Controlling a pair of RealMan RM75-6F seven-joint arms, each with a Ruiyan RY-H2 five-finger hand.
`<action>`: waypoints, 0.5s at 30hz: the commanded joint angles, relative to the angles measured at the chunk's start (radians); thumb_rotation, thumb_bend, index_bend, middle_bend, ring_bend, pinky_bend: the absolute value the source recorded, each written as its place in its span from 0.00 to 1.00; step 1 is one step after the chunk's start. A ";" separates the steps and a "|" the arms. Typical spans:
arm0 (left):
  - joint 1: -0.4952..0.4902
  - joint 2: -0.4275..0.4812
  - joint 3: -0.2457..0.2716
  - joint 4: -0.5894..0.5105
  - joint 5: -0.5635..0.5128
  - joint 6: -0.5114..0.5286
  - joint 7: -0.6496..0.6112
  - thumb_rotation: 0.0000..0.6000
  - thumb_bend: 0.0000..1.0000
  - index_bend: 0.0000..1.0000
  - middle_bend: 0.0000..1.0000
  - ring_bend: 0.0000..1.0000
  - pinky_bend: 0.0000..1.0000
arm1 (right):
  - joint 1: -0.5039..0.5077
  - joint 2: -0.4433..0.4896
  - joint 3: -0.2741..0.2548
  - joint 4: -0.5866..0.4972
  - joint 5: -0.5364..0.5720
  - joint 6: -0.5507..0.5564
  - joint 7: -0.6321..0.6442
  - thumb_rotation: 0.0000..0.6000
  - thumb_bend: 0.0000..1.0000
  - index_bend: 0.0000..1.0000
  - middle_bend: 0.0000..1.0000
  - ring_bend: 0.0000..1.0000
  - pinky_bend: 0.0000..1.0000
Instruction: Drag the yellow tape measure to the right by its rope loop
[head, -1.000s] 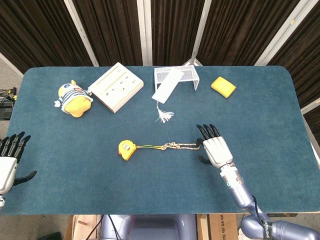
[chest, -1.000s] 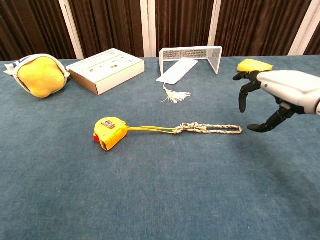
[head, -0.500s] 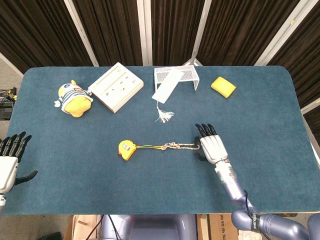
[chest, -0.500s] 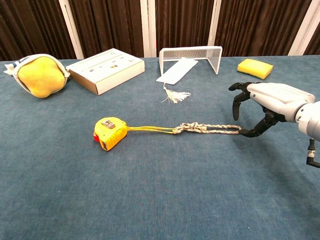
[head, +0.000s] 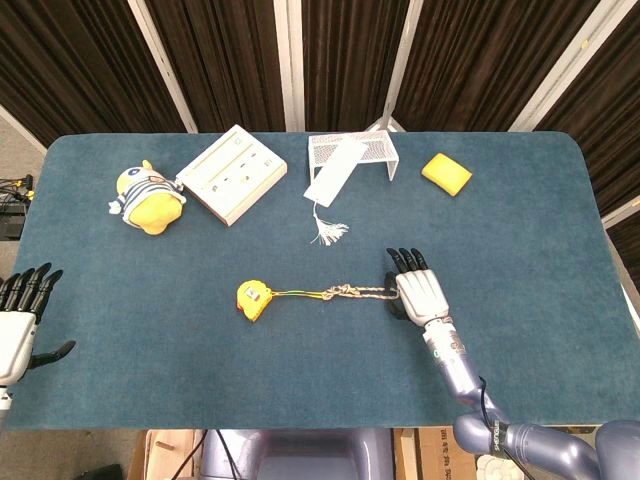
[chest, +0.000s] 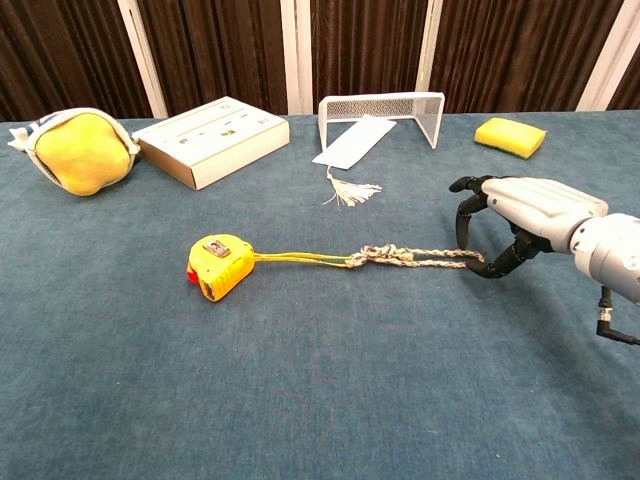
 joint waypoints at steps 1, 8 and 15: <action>0.000 0.000 0.000 0.000 0.000 0.000 0.000 1.00 0.00 0.00 0.00 0.00 0.00 | 0.002 -0.006 -0.001 0.011 0.007 -0.002 0.003 1.00 0.37 0.52 0.10 0.00 0.00; -0.002 0.000 0.000 -0.003 -0.005 -0.005 -0.001 1.00 0.00 0.00 0.00 0.00 0.00 | 0.004 -0.016 -0.002 0.034 0.019 -0.004 0.011 1.00 0.37 0.52 0.10 0.00 0.00; -0.003 0.000 -0.002 -0.003 -0.009 -0.008 -0.001 1.00 0.00 0.00 0.00 0.00 0.00 | 0.005 -0.028 -0.009 0.056 0.026 -0.008 0.016 1.00 0.37 0.53 0.10 0.00 0.00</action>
